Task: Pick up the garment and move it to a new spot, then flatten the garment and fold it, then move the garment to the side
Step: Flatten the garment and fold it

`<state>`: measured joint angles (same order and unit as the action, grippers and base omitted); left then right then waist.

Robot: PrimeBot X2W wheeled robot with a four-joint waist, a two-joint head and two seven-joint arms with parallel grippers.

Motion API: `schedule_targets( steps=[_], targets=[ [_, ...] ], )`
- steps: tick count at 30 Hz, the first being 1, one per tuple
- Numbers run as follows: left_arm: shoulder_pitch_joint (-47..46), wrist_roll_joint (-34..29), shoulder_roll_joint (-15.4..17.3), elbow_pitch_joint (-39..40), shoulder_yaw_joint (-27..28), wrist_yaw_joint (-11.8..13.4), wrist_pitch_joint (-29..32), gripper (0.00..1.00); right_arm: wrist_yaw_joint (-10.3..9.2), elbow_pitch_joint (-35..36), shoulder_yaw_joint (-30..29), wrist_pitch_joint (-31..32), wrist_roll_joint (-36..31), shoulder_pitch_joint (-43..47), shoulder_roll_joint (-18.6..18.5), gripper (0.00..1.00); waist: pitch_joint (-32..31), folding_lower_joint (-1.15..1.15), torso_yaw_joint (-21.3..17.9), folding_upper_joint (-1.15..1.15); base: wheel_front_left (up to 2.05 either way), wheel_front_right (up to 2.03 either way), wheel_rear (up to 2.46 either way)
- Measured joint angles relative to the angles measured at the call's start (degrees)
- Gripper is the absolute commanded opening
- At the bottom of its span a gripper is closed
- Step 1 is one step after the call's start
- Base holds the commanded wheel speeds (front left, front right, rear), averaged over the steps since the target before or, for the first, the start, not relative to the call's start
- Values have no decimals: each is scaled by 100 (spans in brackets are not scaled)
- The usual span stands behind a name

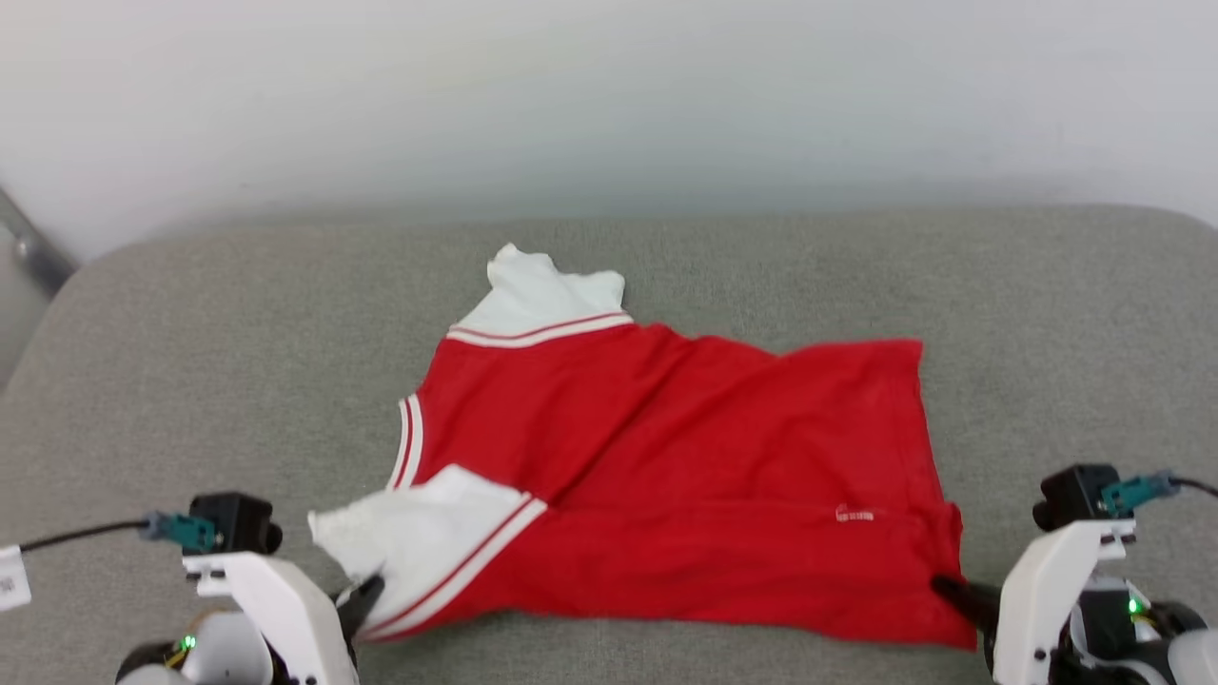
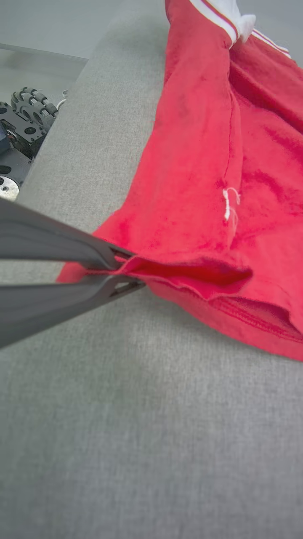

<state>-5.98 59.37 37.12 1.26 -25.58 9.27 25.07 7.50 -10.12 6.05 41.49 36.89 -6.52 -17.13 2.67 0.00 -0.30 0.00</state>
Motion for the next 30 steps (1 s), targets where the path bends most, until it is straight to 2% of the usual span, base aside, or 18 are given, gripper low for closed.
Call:
schedule_targets(
  steps=[10, 14, 15, 16, 17, 18, 19, 24, 30],
  targets=[
    [552, 247, -76, -141, 38, 108, -94, 0, 0, 63, -274, -78, -69, 574, 98, 0, -287, 0, 46, 0, 0, 0, 0],
    [556, 256, 21, -76, 62, 89, -74, 0, 0, 81, -302, -118, -91, 643, 92, 0, -286, 0, 51, 0, 0, 0, 0],
    [558, 260, 18, -68, 41, 82, -44, 0, 0, 85, -288, -149, -109, 665, 98, 15, -281, 0, 49, 0, 0, 0, 0],
    [560, 261, -1, -76, 19, 81, -29, 0, 0, 104, -267, -227, -112, 669, 104, 70, -273, 0, 46, 0, 0, 0, 0],
    [560, 260, -26, -97, 2, 81, -30, 21, 0, 119, -245, -282, -121, 669, 111, 100, -261, 0, 41, 0, 0, 0, 0],
    [560, 261, -53, -125, -3, 81, -35, 56, 0, 123, -211, -346, -133, 669, 129, 100, -246, 0, 34, 0, 0, 0, 0],
    [559, 264, -89, -158, 7, 81, -77, 100, 0, 140, -180, -482, -196, 670, 149, 100, -231, 0, 26, 0, 0, 0, 0],
    [366, 66, -108, -238, 147, 85, -420, 100, 0, 365, -149, -1445, -628, 655, 166, 100, -177, 0, -21, 0, 0, 0, 0],
    [7, -366, -60, -197, 382, 288, -1016, 100, 0, 681, -382, -2657, -1385, 663, 404, 100, -207, 0, -145, 0, 0, 0, 0]
  ],
)
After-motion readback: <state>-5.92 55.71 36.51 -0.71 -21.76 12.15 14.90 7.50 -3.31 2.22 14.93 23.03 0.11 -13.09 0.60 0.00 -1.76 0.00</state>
